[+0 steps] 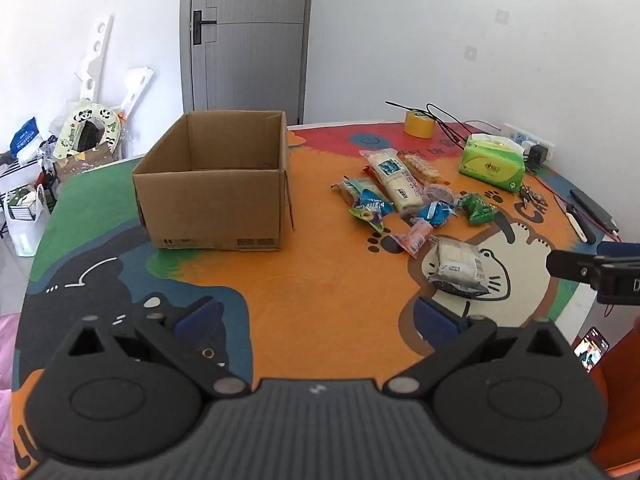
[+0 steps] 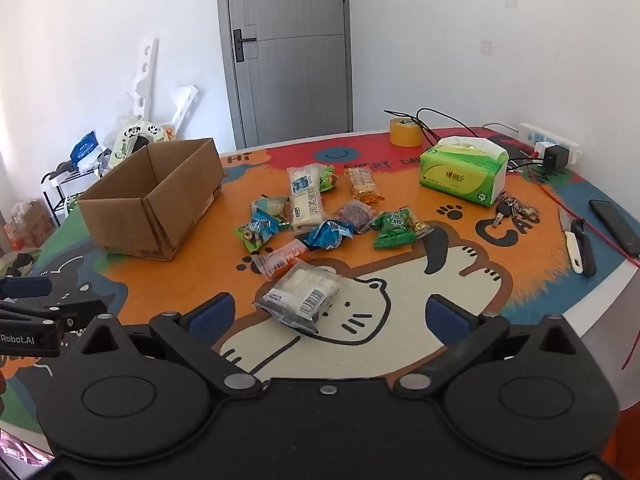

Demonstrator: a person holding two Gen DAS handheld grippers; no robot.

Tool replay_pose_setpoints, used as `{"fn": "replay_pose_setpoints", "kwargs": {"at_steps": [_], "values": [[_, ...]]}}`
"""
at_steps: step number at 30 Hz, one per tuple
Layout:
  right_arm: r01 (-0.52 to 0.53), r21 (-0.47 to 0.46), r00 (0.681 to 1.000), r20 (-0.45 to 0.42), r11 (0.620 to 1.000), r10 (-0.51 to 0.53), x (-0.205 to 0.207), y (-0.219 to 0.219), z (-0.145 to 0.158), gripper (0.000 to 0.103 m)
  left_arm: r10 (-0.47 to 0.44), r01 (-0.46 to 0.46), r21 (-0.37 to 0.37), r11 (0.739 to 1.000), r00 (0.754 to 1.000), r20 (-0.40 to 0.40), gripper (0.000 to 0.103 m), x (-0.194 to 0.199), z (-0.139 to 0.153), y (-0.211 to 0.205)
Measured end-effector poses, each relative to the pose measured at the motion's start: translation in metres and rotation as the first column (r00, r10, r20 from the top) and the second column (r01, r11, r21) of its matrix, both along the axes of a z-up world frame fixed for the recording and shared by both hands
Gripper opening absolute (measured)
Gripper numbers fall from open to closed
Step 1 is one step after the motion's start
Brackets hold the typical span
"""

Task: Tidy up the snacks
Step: 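Move both tools toward the scattered snacks on the table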

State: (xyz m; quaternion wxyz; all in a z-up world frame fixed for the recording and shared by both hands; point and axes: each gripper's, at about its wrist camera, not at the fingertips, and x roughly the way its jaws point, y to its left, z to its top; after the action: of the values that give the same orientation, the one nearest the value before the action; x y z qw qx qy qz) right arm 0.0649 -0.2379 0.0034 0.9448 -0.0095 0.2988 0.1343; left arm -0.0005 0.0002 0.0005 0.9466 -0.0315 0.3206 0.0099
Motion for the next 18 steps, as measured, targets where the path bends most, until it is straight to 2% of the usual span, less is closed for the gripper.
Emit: {"fn": "replay_pose_setpoints", "kwargs": {"at_steps": [13, 18], "values": [[0.017, 0.015, 1.0, 0.007, 1.0, -0.017, -0.005, -0.006, 0.006, 0.103, 0.009, -0.009, 0.001, 1.0, 1.0, 0.005, 0.103, -0.002, 0.003, 0.0], [0.02, 0.024, 1.0, 0.019, 1.0, -0.021, -0.007, -0.008, 0.01, 0.103, 0.011, -0.011, 0.004, 1.0, 1.0, 0.022, 0.103, -0.005, 0.013, 0.001]]}}
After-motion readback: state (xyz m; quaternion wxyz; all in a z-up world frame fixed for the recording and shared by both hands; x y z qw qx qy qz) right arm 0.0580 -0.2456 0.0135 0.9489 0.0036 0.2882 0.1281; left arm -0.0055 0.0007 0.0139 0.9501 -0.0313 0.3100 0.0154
